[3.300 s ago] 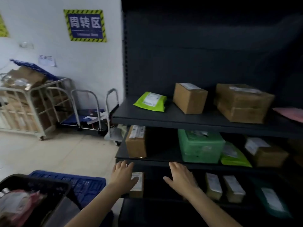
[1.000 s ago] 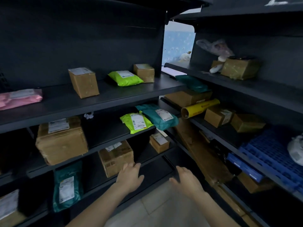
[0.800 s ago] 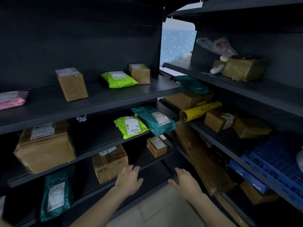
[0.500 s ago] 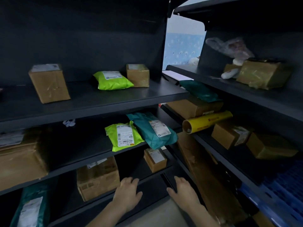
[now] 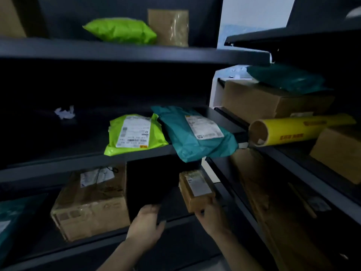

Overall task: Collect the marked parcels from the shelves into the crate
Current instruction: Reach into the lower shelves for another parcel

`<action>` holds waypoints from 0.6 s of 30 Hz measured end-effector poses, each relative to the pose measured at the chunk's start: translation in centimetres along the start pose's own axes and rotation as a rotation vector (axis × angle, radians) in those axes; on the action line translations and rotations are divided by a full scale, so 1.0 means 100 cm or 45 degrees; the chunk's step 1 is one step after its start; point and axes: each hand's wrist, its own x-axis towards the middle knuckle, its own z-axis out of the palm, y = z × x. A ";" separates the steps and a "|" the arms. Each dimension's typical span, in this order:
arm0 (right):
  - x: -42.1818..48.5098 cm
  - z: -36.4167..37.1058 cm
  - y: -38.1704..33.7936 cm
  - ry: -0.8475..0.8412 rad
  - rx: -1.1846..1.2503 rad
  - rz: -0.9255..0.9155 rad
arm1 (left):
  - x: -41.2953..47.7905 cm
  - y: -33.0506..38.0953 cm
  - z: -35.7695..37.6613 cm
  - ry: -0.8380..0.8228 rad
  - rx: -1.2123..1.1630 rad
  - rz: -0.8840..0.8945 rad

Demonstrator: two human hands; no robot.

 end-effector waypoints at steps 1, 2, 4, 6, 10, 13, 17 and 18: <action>0.011 0.007 0.004 0.072 -0.022 -0.043 | 0.008 -0.003 0.010 0.014 0.014 -0.009; 0.023 0.013 0.006 0.126 -0.037 -0.054 | 0.014 -0.007 0.020 0.021 0.017 -0.019; 0.045 0.019 0.009 0.170 -0.095 -0.011 | 0.021 -0.016 0.036 0.021 -0.004 -0.039; 0.067 0.024 0.008 0.098 -0.157 0.095 | 0.024 -0.026 0.047 0.021 -0.009 -0.047; 0.096 0.038 0.001 -0.040 -0.217 0.256 | 0.024 -0.049 0.057 -0.009 0.002 -0.069; 0.092 0.050 -0.006 0.046 -0.190 0.255 | 0.017 -0.058 0.059 -0.005 0.002 -0.095; 0.057 0.081 -0.015 0.203 0.032 0.143 | 0.010 -0.056 0.057 0.016 -0.041 -0.145; 0.047 0.090 -0.019 0.245 0.073 0.108 | 0.010 -0.054 0.056 0.036 -0.057 -0.146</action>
